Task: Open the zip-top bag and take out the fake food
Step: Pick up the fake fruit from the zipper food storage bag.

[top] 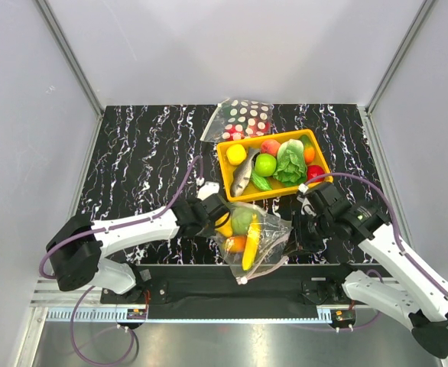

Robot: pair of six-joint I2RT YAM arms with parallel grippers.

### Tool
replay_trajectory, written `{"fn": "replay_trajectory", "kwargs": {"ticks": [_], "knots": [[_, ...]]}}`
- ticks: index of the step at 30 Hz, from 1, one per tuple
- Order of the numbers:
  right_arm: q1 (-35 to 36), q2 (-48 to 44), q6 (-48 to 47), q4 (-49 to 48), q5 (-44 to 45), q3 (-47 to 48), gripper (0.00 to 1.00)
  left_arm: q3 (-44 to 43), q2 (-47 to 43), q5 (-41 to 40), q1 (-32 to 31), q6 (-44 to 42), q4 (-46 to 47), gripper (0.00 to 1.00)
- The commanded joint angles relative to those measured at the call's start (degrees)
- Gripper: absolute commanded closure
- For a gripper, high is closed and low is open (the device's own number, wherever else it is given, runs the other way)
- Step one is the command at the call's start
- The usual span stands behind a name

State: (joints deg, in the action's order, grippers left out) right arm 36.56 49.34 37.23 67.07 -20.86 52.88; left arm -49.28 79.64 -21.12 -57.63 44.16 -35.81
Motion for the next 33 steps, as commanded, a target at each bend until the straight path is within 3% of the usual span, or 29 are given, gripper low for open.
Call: {"fn": "replay_trajectory", "kwargs": {"ticks": [1,20,27,33], "knots": [[-0.34,1.37,-1.37,-3.69,1.53,0.64,0.73,-2.05,-0.36,1.00,-0.56,1.54,3.82,1.00],[-0.34,10.59,-6.56,-22.41,-5.23,-11.75,0.55,-3.28,3.15,5.30,-4.86,5.06,7.42,1.00],[-0.26,11.74,-6.74,-22.77,-5.77,-11.40,0.44,-4.34,4.04,6.18,-6.01,4.97,8.13,1.00],[-0.26,9.90,-5.16,-20.84,-5.50,-11.66,0.43,-3.99,4.92,6.71,-6.18,5.41,8.04,1.00]]}}
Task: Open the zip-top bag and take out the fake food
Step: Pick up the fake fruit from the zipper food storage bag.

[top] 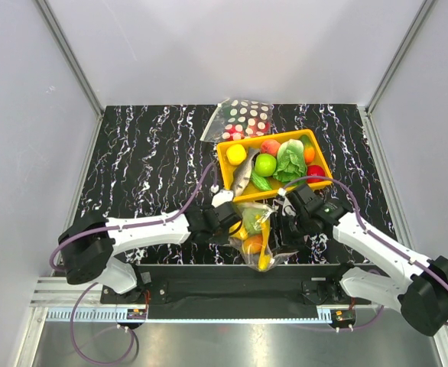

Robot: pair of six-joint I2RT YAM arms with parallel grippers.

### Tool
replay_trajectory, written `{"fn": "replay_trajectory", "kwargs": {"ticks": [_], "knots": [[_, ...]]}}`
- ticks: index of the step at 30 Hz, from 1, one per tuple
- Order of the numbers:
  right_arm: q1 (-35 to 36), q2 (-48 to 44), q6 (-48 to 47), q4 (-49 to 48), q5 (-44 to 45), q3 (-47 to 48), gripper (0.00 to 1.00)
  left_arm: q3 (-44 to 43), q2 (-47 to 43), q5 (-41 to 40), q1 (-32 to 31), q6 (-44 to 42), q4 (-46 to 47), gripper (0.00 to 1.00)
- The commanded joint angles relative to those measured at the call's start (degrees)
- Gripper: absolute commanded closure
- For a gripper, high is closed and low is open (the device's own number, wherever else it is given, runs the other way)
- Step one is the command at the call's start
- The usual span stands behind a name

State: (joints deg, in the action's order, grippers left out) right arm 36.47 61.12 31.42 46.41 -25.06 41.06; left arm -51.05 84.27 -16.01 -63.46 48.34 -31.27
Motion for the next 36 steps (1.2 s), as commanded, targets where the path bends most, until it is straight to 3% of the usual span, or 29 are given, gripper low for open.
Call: {"fn": "replay_trajectory", "kwargs": {"ticks": [1,12,21,36], "knots": [[-0.17,-2.32,1.53,0.17,-1.22,-0.36,0.43,-2.21,0.02,1.68,-0.35,1.23,3.49,1.00],[1.23,-9.27,9.53,0.00,-0.78,-5.11,0.43,-2.83,-0.25,4.49,0.36,0.53,3.85,1.00],[14.85,-1.89,16.74,-3.26,7.38,-4.15,0.43,0.15,-4.37,7.66,5.01,2.02,5.07,1.00],[15.12,1.72,14.46,-6.68,13.45,-1.34,0.40,3.50,-5.26,12.05,6.51,2.55,9.11,1.00]]}}
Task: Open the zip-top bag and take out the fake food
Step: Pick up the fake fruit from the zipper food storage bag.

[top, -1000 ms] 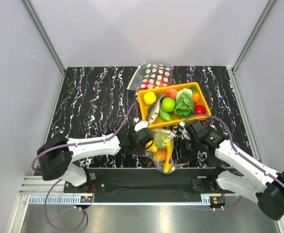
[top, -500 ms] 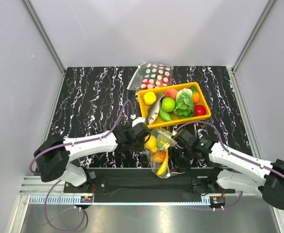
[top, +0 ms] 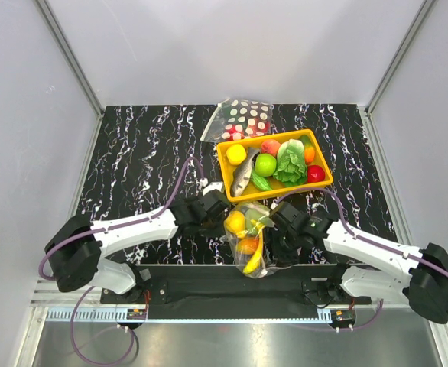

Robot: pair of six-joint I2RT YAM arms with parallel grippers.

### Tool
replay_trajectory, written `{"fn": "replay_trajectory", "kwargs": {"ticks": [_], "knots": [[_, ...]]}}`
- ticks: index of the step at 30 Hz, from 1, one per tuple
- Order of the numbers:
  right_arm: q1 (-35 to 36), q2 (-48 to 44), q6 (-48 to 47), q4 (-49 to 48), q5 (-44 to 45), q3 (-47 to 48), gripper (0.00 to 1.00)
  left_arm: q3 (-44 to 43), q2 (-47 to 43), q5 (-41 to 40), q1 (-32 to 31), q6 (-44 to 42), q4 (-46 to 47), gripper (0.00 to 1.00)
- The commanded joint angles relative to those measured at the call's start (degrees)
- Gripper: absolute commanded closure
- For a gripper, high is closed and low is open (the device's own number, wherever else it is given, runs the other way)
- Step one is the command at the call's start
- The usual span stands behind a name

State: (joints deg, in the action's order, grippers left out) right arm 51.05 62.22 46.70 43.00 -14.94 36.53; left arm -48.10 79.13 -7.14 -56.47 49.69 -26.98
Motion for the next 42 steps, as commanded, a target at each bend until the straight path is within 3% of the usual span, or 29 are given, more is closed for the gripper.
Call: {"fn": "replay_trajectory", "kwargs": {"ticks": [1,14,24,37,39,42], "knots": [[0.54,0.54,-0.91,-3.71,3.60,3.45,0.40,0.55,0.23,3.27,-0.75,1.28,4.92,1.00],[0.46,-3.07,3.49,-4.86,8.26,5.22,0.37,-1.12,3.22,2.39,-5.58,2.25,4.48,1.00],[0.54,-2.45,5.77,0.24,14.49,5.13,0.38,-2.44,3.92,1.60,-6.90,2.25,3.52,1.00],[0.54,10.11,2.70,-2.66,14.15,6.09,0.38,-1.65,1.03,2.31,-7.87,-0.74,8.79,1.00],[0.63,10.38,2.61,-2.05,14.68,6.36,0.39,-1.56,-0.38,-0.41,-7.78,-1.00,6.25,1.00],[0.54,8.98,2.70,-1.00,16.43,6.36,0.51,-0.86,-4.58,-6.82,-7.26,-0.48,-1.20,1.00]]}}
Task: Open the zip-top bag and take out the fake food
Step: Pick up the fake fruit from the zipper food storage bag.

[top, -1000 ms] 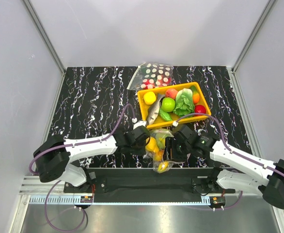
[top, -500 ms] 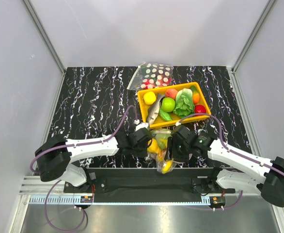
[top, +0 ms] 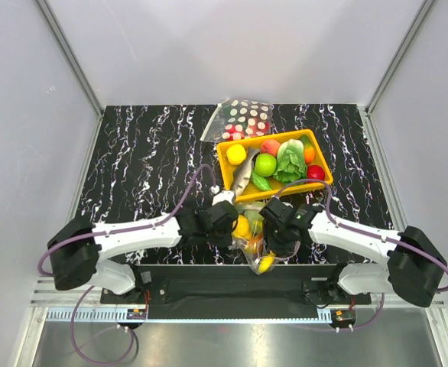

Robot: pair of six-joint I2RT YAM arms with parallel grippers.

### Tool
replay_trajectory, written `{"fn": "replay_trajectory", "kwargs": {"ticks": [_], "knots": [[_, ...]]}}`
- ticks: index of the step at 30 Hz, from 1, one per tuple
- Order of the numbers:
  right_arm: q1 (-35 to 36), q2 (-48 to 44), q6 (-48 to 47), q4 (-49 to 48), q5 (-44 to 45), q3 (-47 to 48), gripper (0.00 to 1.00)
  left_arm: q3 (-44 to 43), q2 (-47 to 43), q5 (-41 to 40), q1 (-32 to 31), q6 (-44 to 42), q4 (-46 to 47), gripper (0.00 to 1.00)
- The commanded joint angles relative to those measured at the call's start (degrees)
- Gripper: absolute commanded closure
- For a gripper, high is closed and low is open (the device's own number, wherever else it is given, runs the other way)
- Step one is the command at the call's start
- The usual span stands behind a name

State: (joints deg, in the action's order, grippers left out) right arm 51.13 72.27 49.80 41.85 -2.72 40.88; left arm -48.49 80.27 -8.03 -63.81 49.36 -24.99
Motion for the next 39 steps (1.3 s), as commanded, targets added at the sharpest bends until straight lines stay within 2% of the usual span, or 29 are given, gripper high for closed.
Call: {"fn": "replay_trajectory", "kwargs": {"ticks": [1,7,13,14,15,18,21,25,28,35,36,37,38,39], "knots": [[0.54,-1.43,-0.32,0.34,4.39,2.01,0.52,0.06,-6.70,-7.16,0.35,0.03,-3.22,1.00],[0.46,-3.19,-0.84,1.66,5.09,2.71,0.56,5.68,-16.00,-11.47,6.32,0.82,-9.62,1.00],[0.37,-3.19,-1.72,1.57,5.62,3.24,0.60,6.92,-20.67,-13.59,11.34,-1.63,-13.85,1.00],[0.37,-3.27,-1.90,1.22,5.10,3.06,0.63,6.92,-20.77,-13.50,11.78,-2.42,-13.85,1.00],[0.37,-3.28,-2.07,0.09,4.83,2.89,0.71,7.00,-20.85,-13.50,12.04,-2.78,-13.94,1.00],[0.37,-3.54,-2.60,-2.63,3.52,2.01,0.80,6.92,-20.59,-13.68,12.57,-3.31,-14.47,1.00],[0.37,-3.80,-3.48,-4.31,2.90,2.71,0.77,7.09,-20.85,-12.54,12.48,-3.83,-13.24,1.00],[0.37,-3.63,-5.23,-6.33,0.53,5.08,0.62,7.09,-20.07,-11.22,12.48,-3.31,-11.84,1.00],[0.46,-2.14,-5.76,-8.53,-4.03,5.52,0.58,6.92,-18.58,-9.90,12.48,-2.52,-10.87,1.00],[2.57,1.29,-6.30,-10.29,-5.45,4.91,0.55,5.60,-15.14,-7.79,12.48,-2.69,-9.55,1.00],[2.65,1.38,-6.38,-10.38,-5.45,4.91,0.54,5.08,-15.40,-7.79,12.40,-3.22,-9.37,0.96],[2.57,1.47,-6.38,-10.12,-5.10,4.99,0.54,4.64,-15.75,-8.05,12.40,-3.66,-9.37,0.83],[2.57,1.30,-6.21,-9.94,-4.93,5.00,0.54,3.59,-16.37,-9.01,12.22,-4.70,-9.37,0.68],[2.57,1.21,-6.03,-9.68,-4.75,4.91,0.53,2.88,-18.20,-9.54,12.05,-5.15,-9.46,0.39]]}}
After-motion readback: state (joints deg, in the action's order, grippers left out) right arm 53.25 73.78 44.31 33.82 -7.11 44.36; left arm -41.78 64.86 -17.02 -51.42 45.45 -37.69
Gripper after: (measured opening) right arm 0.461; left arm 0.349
